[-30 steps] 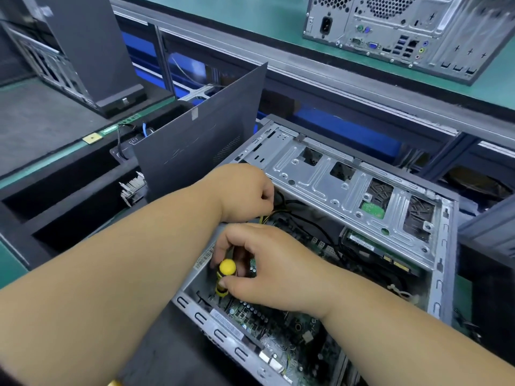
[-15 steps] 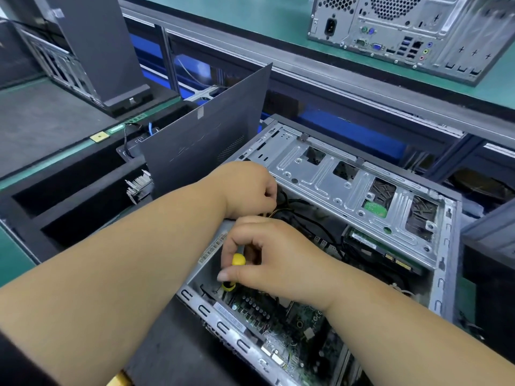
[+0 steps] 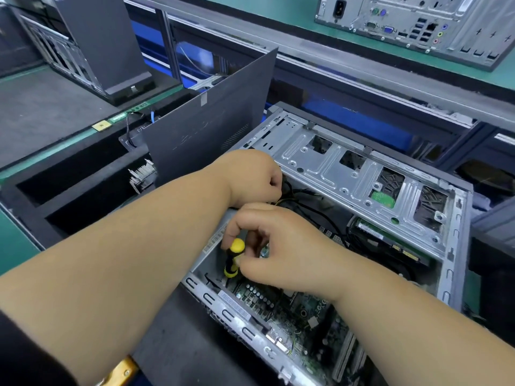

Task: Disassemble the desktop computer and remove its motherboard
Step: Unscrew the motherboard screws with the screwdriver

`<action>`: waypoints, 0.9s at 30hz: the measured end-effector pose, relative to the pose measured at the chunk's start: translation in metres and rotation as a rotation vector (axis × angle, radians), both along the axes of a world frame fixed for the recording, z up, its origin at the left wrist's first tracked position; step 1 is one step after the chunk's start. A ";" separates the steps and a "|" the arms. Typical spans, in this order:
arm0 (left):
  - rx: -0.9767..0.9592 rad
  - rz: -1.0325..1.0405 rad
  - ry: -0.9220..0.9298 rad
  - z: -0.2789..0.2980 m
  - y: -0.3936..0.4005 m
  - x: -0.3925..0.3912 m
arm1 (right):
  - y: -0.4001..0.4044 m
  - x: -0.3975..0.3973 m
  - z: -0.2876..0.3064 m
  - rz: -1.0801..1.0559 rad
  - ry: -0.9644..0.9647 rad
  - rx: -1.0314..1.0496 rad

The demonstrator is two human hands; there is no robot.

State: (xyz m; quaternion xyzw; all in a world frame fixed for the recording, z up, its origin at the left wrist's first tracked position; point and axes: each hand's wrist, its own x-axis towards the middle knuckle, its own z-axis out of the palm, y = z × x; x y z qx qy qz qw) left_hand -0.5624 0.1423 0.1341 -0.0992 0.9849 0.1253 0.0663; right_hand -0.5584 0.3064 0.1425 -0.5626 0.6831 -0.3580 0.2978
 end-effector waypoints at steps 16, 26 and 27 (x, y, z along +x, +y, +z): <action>0.004 0.005 0.018 0.000 0.000 0.000 | -0.003 -0.005 -0.003 0.036 0.138 0.000; 0.004 0.015 -0.003 0.001 0.001 0.001 | -0.002 -0.007 -0.002 0.001 0.120 -0.012; 0.011 0.014 -0.008 0.002 0.001 0.001 | -0.001 -0.006 -0.002 0.004 0.113 -0.018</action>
